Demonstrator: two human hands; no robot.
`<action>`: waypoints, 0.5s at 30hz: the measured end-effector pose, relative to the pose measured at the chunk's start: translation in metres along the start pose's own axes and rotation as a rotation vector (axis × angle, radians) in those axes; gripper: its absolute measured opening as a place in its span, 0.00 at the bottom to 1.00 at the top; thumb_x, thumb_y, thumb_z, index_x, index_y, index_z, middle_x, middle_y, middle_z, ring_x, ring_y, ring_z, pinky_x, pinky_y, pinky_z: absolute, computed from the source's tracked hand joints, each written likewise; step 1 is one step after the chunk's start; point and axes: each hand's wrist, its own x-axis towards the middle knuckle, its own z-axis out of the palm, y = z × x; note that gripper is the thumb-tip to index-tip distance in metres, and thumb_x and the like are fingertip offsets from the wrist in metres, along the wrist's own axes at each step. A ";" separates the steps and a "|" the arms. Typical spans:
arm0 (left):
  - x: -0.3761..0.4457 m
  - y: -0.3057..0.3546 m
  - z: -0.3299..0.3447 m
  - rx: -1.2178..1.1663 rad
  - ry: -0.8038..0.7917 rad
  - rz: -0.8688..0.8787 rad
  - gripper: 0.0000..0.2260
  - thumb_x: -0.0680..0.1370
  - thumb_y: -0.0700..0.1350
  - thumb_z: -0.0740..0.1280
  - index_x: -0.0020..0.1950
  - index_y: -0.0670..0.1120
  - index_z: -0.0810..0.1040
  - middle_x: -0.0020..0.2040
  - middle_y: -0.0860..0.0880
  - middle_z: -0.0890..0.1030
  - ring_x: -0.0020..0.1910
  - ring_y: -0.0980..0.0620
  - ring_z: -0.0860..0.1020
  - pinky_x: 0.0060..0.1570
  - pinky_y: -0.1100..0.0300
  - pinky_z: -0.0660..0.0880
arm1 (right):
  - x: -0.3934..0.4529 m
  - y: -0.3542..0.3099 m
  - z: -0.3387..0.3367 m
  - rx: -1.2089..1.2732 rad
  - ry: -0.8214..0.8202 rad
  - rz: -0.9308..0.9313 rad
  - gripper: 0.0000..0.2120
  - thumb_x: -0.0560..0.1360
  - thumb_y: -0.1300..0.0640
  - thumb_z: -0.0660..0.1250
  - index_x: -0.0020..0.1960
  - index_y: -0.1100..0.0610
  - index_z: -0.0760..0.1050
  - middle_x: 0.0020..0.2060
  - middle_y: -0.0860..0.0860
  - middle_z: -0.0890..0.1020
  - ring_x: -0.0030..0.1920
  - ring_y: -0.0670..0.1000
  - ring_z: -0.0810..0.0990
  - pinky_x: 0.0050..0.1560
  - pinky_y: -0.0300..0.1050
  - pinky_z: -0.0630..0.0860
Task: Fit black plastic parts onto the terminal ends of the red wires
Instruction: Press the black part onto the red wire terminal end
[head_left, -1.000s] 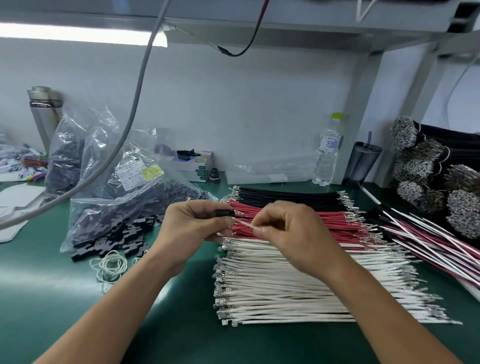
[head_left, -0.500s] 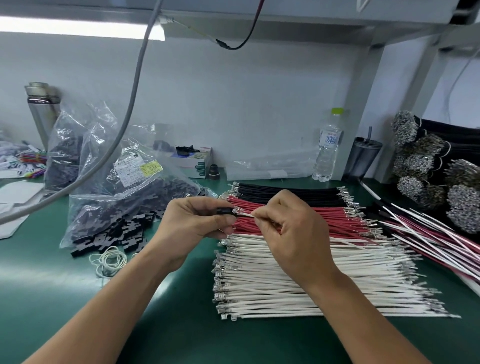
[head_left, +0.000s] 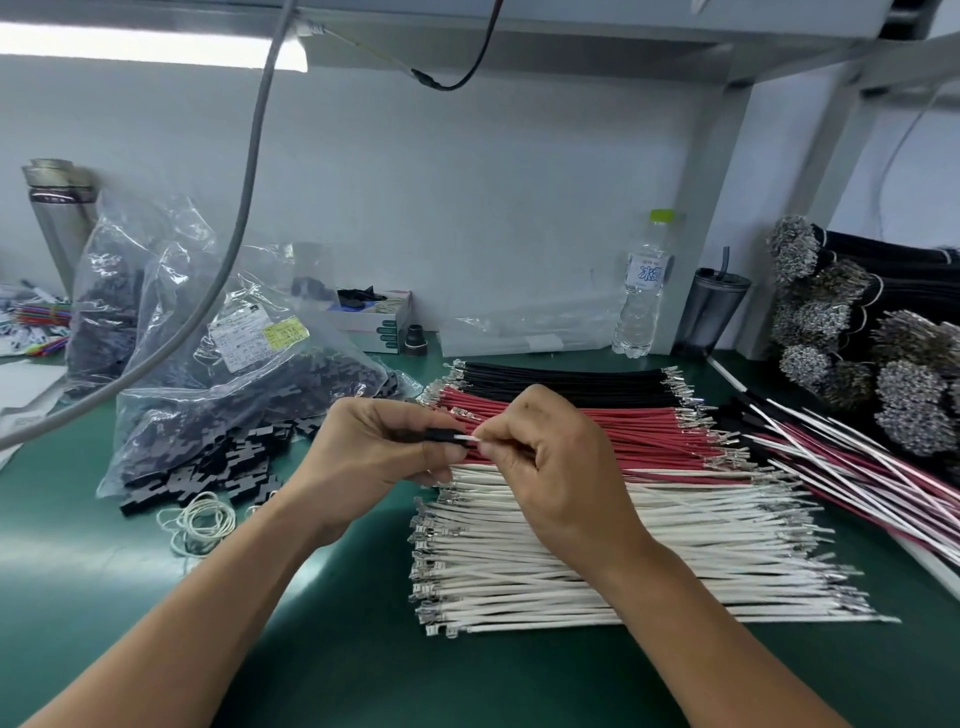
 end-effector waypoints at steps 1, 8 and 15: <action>0.001 0.000 0.000 0.006 0.006 -0.003 0.13 0.65 0.40 0.79 0.48 0.42 0.89 0.42 0.36 0.87 0.34 0.46 0.84 0.41 0.57 0.85 | 0.000 0.002 -0.002 -0.012 0.008 0.006 0.02 0.75 0.57 0.74 0.48 0.54 0.84 0.41 0.42 0.76 0.41 0.43 0.77 0.40 0.38 0.75; 0.000 -0.001 0.002 0.025 0.009 0.010 0.12 0.66 0.37 0.79 0.49 0.39 0.88 0.42 0.37 0.87 0.34 0.46 0.84 0.39 0.59 0.84 | 0.002 -0.004 0.001 -0.051 0.043 -0.005 0.04 0.74 0.57 0.75 0.42 0.56 0.82 0.38 0.43 0.74 0.37 0.44 0.74 0.37 0.39 0.71; 0.005 0.003 0.002 -0.093 -0.003 0.064 0.10 0.66 0.38 0.78 0.46 0.42 0.89 0.42 0.39 0.87 0.36 0.47 0.86 0.39 0.60 0.83 | 0.008 -0.002 -0.007 -0.250 0.152 -0.097 0.07 0.77 0.49 0.72 0.43 0.51 0.80 0.39 0.42 0.75 0.40 0.43 0.73 0.37 0.37 0.69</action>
